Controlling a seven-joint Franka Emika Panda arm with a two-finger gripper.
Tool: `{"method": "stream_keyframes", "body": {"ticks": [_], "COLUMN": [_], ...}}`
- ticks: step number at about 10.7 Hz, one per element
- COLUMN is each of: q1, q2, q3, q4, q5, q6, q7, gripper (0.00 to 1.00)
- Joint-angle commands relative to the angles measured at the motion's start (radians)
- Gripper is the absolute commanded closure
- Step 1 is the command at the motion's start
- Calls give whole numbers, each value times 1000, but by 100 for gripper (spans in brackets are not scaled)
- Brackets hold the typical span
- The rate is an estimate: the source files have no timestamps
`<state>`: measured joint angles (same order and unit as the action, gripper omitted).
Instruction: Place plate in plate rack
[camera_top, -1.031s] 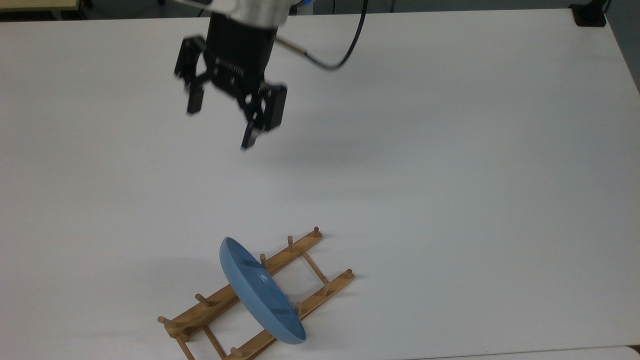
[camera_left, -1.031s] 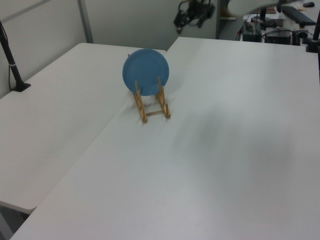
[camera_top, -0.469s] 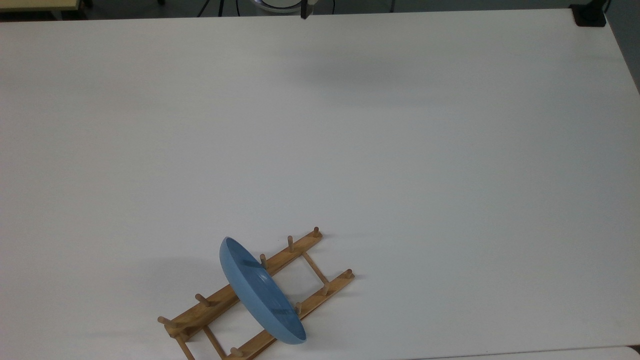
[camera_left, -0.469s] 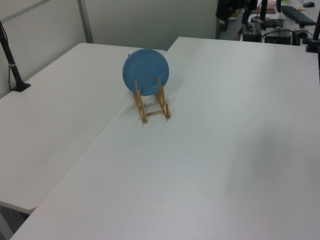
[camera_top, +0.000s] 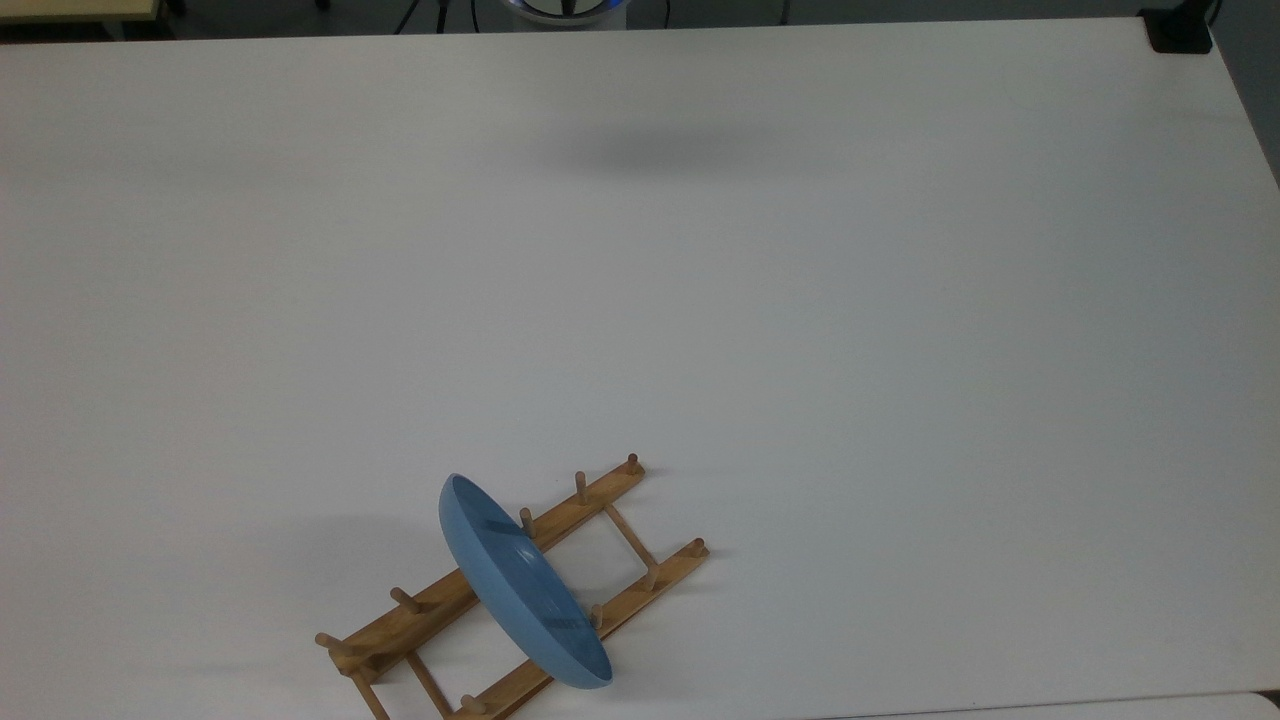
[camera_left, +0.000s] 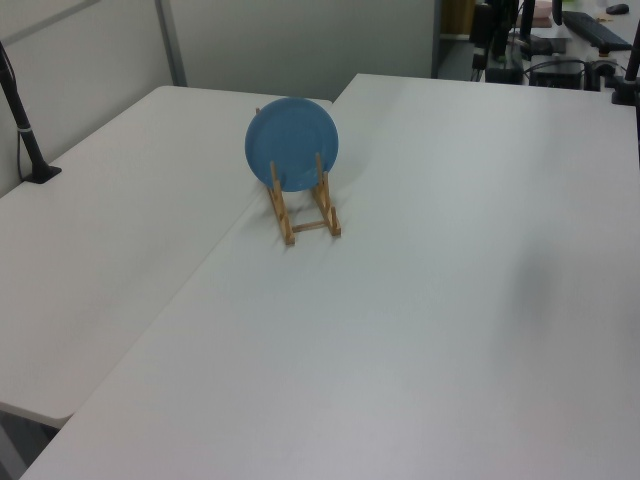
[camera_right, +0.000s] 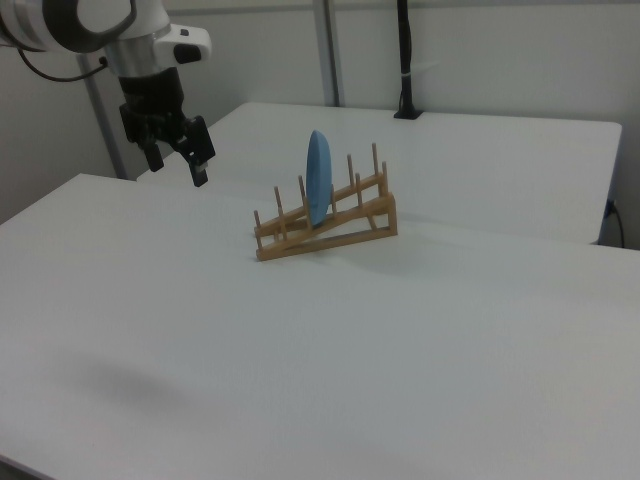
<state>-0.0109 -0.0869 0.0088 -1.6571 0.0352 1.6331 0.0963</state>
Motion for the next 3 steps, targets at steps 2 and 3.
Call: {"method": "stream_keyframes", "body": {"ticks": [2,3], "q1": [17,17], "q2": [-13,-14], "q3": [-1,-1], "q4": [-27,-27], "q5": [15,15], "q6": [65,64], "q7": [-59,-60], "gripper": [0,0]}}
